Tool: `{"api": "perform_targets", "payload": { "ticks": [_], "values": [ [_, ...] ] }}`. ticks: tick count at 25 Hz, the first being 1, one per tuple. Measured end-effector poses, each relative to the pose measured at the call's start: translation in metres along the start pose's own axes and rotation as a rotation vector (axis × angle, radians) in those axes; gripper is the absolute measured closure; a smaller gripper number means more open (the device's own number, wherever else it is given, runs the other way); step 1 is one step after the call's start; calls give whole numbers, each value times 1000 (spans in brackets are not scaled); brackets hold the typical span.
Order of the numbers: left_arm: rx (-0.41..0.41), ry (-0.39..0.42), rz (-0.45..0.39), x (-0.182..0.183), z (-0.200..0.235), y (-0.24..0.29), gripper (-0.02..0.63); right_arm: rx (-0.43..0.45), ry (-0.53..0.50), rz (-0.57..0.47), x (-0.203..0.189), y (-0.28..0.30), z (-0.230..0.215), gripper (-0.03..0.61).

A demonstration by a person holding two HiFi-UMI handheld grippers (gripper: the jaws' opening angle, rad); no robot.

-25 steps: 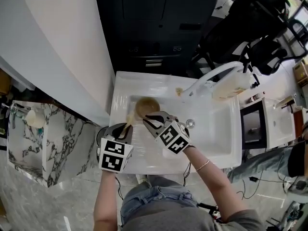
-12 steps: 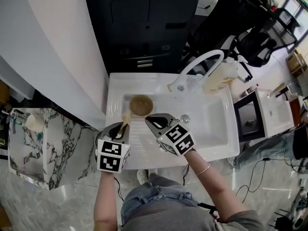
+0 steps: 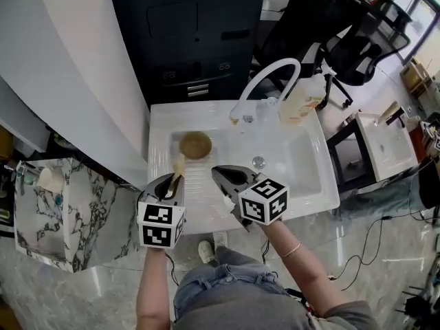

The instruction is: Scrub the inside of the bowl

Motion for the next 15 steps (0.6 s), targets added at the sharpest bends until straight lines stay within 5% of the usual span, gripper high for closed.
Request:
{"api": "perform_targets", "payload": {
  "ticks": [15],
  "values": [
    [-21, -59, -127, 7, -17, -39, 568, -111, 43, -115, 10, -44, 21, 569]
  ]
}}
Point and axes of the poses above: the fingertips, and each gripper's own axes: y forward along the fingers, z to its left, x out of its top, the point moved 1 cm from there along -y, backward along the fingers, and after that the axes turned 13 degrees about -y, right-handed, at the moved point
